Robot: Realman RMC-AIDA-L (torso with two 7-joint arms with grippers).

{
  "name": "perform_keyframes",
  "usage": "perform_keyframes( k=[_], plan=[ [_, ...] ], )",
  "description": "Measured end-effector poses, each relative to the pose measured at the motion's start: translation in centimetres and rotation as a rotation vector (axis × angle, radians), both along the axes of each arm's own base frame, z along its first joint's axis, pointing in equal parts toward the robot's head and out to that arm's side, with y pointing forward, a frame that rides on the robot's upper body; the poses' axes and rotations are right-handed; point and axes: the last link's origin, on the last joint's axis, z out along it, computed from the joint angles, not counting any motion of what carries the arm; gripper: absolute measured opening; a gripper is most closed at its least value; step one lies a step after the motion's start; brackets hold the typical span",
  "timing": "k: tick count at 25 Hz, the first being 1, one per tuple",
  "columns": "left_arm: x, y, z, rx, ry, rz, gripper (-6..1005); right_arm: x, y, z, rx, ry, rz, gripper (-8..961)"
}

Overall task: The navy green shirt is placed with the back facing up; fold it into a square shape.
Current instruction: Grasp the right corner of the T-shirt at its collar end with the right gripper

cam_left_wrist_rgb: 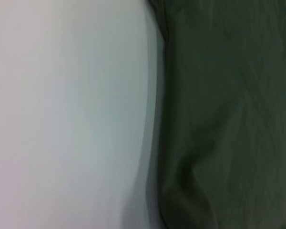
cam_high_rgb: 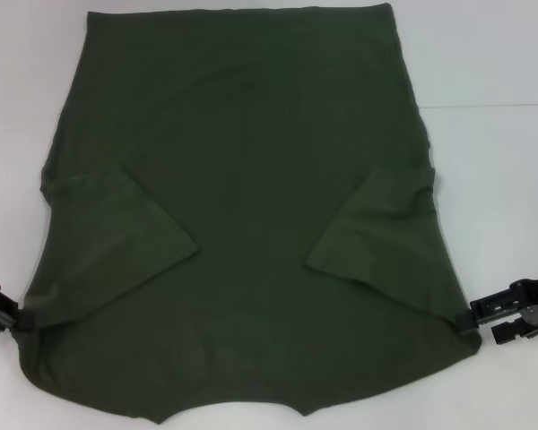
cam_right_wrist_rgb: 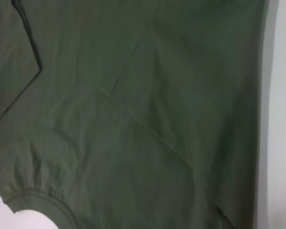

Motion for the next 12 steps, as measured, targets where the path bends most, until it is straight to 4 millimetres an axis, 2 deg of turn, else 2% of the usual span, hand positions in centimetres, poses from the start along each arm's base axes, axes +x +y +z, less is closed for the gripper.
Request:
perform_keyframes(
  k=[12],
  plan=[
    [0.03, -0.03, -0.09, -0.002, -0.002, 0.000, 3, 0.04, 0.18, -0.83, 0.016, -0.008, 0.031, 894]
  ],
)
